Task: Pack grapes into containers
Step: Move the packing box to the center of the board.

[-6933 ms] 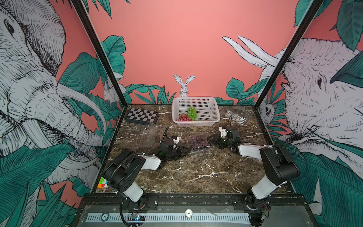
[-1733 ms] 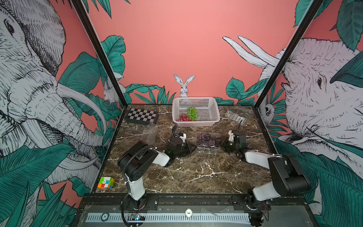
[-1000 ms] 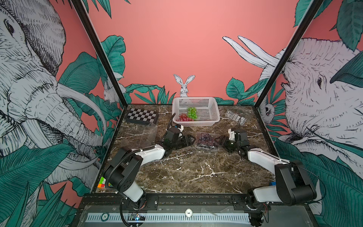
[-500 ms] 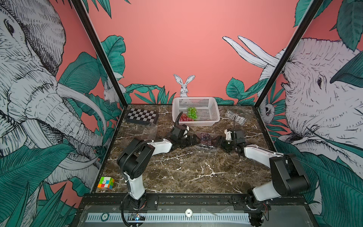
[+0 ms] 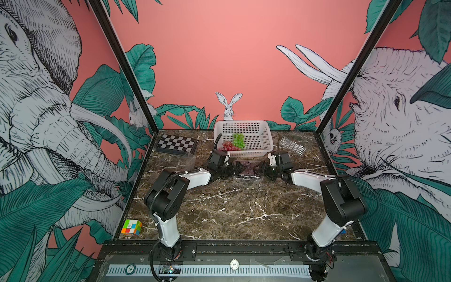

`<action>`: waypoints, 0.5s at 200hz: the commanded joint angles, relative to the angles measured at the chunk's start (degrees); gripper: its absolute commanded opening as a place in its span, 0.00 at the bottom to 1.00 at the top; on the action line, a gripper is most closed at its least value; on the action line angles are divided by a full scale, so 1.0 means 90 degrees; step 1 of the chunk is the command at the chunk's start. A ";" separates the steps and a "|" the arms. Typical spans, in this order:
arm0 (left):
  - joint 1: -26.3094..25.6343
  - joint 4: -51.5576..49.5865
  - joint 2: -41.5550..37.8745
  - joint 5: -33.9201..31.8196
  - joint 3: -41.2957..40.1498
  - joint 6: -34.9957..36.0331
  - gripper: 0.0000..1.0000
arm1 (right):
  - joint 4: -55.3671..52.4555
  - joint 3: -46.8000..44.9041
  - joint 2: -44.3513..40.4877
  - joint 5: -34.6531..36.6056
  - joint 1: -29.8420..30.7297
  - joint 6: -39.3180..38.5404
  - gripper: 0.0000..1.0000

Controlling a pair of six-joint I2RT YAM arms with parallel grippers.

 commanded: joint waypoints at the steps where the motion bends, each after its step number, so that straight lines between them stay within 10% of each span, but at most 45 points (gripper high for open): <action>1: 0.0115 -0.0235 -0.0030 -0.0063 0.0224 0.0074 0.99 | 0.0237 0.0394 0.0261 -0.0092 0.0090 0.0032 0.67; 100: 0.0336 -0.0413 0.0369 0.0030 0.0847 0.0169 0.99 | 0.0391 0.0786 0.0647 -0.0084 0.0157 0.0263 0.66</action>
